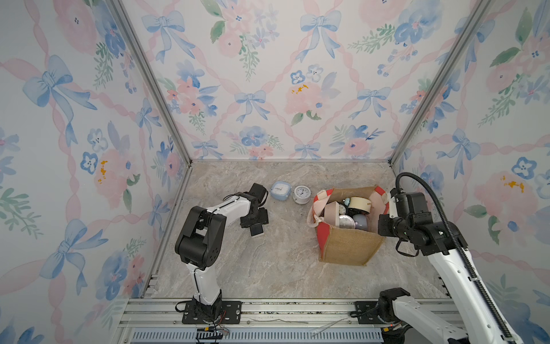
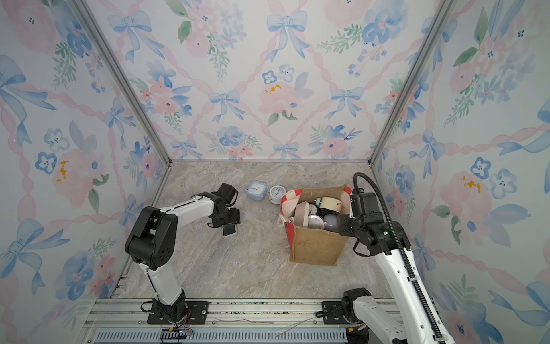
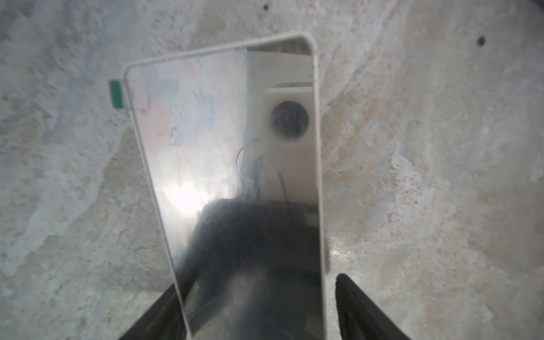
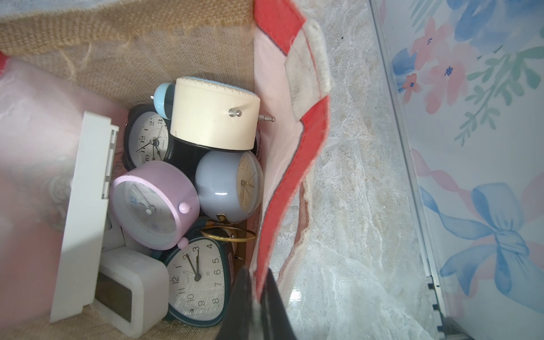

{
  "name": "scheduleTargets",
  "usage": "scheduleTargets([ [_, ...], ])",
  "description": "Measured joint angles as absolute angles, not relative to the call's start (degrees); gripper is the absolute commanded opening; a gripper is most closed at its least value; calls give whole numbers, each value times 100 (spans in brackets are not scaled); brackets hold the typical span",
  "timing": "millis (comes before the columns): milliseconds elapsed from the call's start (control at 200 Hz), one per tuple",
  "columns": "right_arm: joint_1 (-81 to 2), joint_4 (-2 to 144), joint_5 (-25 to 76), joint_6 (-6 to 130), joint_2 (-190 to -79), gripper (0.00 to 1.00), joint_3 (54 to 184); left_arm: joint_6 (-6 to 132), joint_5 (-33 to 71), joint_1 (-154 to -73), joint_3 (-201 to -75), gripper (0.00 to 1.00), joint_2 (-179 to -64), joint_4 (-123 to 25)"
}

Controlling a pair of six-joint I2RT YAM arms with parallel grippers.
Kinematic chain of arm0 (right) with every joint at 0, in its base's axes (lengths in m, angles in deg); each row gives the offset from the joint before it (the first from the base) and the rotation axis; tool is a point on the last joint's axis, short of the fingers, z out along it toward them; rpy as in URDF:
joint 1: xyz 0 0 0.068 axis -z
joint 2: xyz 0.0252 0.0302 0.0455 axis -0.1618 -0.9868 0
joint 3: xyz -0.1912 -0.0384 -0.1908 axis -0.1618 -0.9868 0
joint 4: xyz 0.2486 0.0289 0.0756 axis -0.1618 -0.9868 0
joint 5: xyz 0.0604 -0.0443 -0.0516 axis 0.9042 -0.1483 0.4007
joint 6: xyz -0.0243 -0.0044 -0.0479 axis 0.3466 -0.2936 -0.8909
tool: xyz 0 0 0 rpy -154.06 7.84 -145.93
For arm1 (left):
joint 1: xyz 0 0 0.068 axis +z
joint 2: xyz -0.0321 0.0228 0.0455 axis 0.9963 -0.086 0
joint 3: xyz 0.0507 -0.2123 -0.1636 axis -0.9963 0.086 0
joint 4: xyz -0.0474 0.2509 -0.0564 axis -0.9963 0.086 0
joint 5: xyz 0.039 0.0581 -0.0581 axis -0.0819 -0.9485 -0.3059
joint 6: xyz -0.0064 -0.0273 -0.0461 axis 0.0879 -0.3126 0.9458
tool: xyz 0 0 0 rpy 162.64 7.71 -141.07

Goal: Put the alarm clock into the canvas bag
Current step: Pick up the alarm from the center of the board.

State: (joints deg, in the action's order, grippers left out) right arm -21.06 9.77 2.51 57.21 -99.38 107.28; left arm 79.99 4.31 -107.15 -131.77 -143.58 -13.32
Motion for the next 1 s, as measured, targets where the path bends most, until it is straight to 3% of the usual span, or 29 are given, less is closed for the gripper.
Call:
scheduleTargets([
  [455, -2117, 981, 251, 5721, -9942, 6, 10728, 7935, 520, -10715, -13131, 60, -14323, -1450],
  [1000, -2117, 981, 249, 5721, -9953, 6, 10728, 7900, 603, -10724, -13100, 51, -13628, -1452],
])
